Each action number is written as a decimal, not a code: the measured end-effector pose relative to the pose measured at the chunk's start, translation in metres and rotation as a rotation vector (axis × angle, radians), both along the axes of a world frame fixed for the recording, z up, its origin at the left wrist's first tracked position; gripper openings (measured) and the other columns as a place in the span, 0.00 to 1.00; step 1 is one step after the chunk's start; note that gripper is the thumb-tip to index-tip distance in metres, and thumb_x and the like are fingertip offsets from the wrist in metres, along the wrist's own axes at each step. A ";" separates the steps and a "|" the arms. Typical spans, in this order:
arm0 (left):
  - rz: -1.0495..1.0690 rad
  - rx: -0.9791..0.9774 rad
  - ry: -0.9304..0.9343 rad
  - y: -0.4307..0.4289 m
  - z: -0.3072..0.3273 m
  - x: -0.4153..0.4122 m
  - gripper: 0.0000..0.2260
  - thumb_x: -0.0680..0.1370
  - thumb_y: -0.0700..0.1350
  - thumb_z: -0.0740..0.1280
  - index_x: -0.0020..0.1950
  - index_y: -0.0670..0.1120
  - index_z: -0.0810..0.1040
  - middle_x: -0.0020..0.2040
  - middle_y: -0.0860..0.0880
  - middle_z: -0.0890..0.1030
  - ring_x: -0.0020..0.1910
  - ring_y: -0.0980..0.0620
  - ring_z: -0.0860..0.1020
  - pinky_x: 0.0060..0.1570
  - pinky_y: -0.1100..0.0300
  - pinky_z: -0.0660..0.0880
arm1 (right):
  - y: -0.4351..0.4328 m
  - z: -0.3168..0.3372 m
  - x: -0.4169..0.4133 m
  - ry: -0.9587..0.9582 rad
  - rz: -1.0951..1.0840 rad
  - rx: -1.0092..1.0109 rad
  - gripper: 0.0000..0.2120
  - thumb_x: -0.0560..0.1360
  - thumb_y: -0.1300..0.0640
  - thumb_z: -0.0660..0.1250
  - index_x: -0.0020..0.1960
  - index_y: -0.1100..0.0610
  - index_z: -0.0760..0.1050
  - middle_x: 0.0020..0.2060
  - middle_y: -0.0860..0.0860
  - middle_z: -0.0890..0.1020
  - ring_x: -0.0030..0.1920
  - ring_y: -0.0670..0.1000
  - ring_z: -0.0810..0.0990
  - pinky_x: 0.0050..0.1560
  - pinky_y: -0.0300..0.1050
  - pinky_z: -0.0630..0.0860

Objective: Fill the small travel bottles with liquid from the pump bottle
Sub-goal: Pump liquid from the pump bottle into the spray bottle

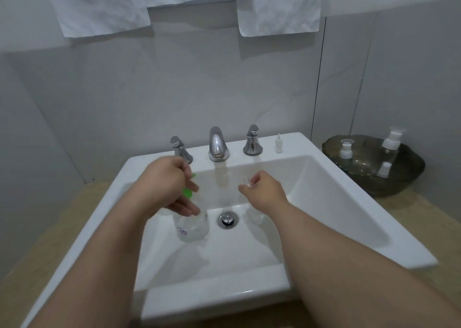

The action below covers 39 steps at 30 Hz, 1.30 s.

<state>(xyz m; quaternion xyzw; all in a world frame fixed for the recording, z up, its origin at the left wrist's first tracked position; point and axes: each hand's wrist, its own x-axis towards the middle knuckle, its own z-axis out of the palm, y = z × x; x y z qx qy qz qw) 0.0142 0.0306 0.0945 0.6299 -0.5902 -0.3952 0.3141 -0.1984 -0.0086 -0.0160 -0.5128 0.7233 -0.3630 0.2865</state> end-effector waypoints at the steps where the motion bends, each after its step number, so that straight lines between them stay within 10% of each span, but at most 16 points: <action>1: 0.079 -0.028 -0.005 -0.007 0.001 0.006 0.11 0.81 0.32 0.50 0.49 0.39 0.71 0.48 0.36 0.83 0.32 0.31 0.84 0.27 0.49 0.81 | 0.000 0.000 0.002 0.018 0.031 -0.002 0.14 0.74 0.45 0.71 0.52 0.52 0.72 0.49 0.48 0.80 0.50 0.53 0.79 0.49 0.45 0.74; 8: 0.380 -0.057 -0.055 -0.086 -0.039 0.028 0.11 0.77 0.40 0.61 0.47 0.38 0.81 0.51 0.39 0.87 0.50 0.37 0.84 0.57 0.44 0.81 | 0.001 -0.002 0.005 -0.087 0.068 -0.021 0.15 0.74 0.51 0.73 0.52 0.55 0.72 0.48 0.51 0.78 0.41 0.55 0.80 0.46 0.54 0.84; 18: 0.112 -0.185 0.128 -0.075 -0.086 0.003 0.22 0.87 0.58 0.53 0.50 0.43 0.77 0.36 0.46 0.86 0.41 0.45 0.79 0.43 0.53 0.73 | 0.001 -0.005 0.002 0.103 0.082 0.046 0.10 0.78 0.58 0.65 0.51 0.64 0.81 0.48 0.56 0.83 0.51 0.57 0.80 0.50 0.44 0.76; 24: 0.010 -0.055 0.303 -0.071 -0.092 0.004 0.31 0.86 0.61 0.51 0.30 0.43 0.69 0.36 0.37 0.85 0.41 0.43 0.79 0.36 0.55 0.69 | -0.001 -0.011 0.001 0.081 0.088 0.065 0.06 0.75 0.60 0.69 0.39 0.55 0.76 0.47 0.55 0.85 0.46 0.59 0.84 0.48 0.49 0.82; 30: -0.034 -0.011 0.093 -0.076 -0.085 -0.003 0.24 0.77 0.55 0.49 0.26 0.44 0.68 0.28 0.37 0.81 0.45 0.28 0.80 0.32 0.54 0.66 | 0.000 -0.012 0.006 0.162 0.181 0.090 0.10 0.72 0.61 0.73 0.38 0.51 0.74 0.42 0.48 0.80 0.45 0.52 0.78 0.43 0.38 0.72; 39: -0.215 0.093 -0.153 -0.074 -0.079 -0.011 0.22 0.76 0.60 0.48 0.37 0.45 0.70 0.35 0.41 0.86 0.36 0.45 0.70 0.40 0.53 0.67 | 0.001 -0.007 0.014 0.181 0.301 0.128 0.08 0.71 0.62 0.76 0.42 0.56 0.76 0.35 0.47 0.77 0.33 0.45 0.73 0.26 0.32 0.66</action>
